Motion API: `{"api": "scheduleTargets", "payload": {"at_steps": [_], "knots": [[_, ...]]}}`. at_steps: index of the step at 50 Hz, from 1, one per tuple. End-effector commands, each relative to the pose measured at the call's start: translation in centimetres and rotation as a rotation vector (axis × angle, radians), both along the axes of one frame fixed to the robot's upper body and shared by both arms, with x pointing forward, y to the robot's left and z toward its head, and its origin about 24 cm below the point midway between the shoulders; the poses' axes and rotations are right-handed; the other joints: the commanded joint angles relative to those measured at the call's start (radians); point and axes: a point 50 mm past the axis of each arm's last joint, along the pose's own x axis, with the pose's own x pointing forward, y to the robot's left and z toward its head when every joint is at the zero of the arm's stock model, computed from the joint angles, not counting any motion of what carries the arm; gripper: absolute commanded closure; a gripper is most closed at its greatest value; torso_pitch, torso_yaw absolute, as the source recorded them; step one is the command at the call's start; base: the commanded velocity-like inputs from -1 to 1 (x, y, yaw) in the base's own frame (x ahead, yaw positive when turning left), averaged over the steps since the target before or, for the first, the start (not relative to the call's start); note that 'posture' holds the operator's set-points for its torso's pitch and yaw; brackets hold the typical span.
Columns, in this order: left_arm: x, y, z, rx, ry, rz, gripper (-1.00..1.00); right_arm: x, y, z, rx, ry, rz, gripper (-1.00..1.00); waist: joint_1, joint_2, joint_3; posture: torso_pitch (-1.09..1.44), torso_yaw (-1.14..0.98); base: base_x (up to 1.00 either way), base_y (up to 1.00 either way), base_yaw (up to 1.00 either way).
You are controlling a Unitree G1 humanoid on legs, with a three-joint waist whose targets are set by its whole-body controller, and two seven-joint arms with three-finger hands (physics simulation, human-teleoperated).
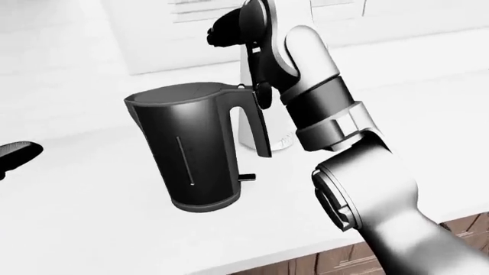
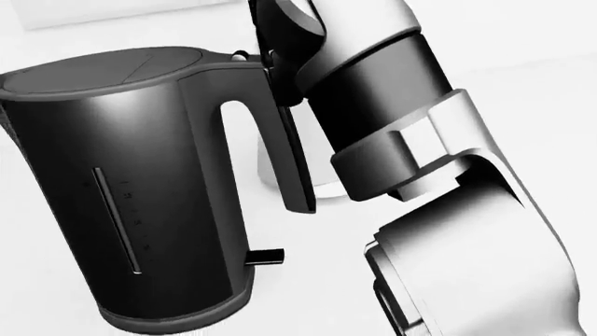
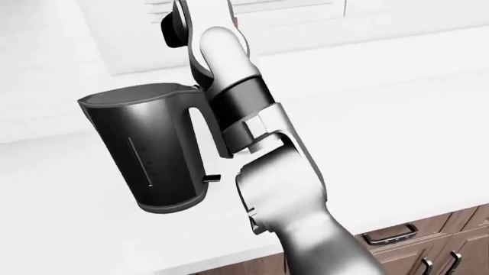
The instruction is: Close the lid of the electric kettle.
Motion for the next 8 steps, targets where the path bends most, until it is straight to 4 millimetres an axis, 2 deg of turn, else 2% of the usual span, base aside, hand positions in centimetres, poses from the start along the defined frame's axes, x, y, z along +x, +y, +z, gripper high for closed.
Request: {"api": "scheduleTargets", "payload": {"at_steps": [1,8], "knots": [[-0.31,-0.28,1.10,0.042,-0.055,-0.002,-1.00,-0.90,0.34,2.27,0.022,-0.089,0.022,-0.97,0.002,0.006,-0.009,-0.44,0.00,0.00,0.00,0.00],[-0.22,-0.31,1.04,0.042,-0.054,-0.004,-1.00,-0.85,0.27,2.29,0.019,-0.089,0.022,-0.96,0.003,0.009,-0.004,-0.44,0.00,0.00,0.00,0.00]]}}
